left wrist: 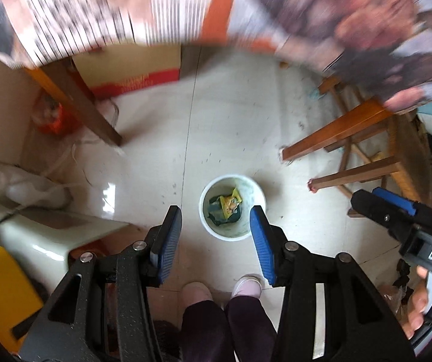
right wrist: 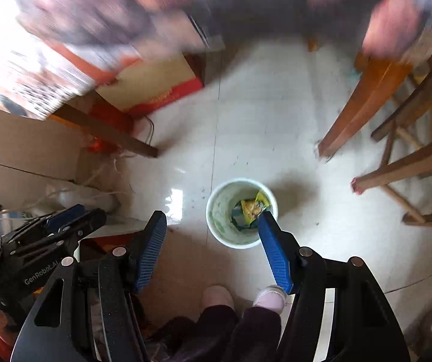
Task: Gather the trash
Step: 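Bring both open grippers back up to the table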
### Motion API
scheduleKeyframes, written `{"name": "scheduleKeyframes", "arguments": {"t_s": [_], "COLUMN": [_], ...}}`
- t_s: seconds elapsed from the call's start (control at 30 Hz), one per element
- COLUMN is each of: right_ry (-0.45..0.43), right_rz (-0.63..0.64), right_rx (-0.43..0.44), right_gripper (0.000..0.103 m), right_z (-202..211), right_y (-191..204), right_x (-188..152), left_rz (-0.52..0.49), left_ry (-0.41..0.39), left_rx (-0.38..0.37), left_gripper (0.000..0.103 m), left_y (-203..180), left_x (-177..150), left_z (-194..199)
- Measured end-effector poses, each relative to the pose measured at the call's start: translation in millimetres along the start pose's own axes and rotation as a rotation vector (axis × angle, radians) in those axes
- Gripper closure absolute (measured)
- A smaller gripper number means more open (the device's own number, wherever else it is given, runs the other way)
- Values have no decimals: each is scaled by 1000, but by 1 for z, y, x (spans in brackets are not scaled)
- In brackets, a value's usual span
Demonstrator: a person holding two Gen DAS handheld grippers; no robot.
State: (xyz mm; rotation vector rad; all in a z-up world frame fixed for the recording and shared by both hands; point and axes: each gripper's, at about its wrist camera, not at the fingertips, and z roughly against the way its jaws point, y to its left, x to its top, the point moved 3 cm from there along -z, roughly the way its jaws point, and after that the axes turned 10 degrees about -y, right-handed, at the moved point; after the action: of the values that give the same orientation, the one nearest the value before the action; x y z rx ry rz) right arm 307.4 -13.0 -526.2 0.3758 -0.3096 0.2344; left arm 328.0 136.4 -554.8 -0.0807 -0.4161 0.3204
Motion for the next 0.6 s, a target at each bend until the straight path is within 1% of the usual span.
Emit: {"name": "scheduleKeyframes", "arguments": {"t_s": [0.13,0.23,0.33,0.37,0.43,0.5,0.6], "right_ry": [-55,-110,-188,-225,-271,-326,-397], "right_rz": [-5,6,38,48,58,65,67], "right_rx": [19,29,18,14,12,-8,-32], "right_gripper": [44,44,44,44,44,44,44], "right_z": [58,107,157,180,208,242,283], "right_y": [19,36,53,60,69,80,94], "right_x": [22,35,47,52,57,62,72], "left_rz": [-32,-45,-74,-87,-118,-133,-144], "left_ry": [-64,-135,-208,-233,-296,-349,-424], "left_rx": [5,-30,-37,-39,-36,-38,-79], "left_gripper": [57,57,57,57,57,57,55], "left_y": [-12,-21,-31,-34,-43,-49,-62], "left_x": [24,46,66,71,80,86,96], "left_z": [69,126,178,193,230,261,309]}}
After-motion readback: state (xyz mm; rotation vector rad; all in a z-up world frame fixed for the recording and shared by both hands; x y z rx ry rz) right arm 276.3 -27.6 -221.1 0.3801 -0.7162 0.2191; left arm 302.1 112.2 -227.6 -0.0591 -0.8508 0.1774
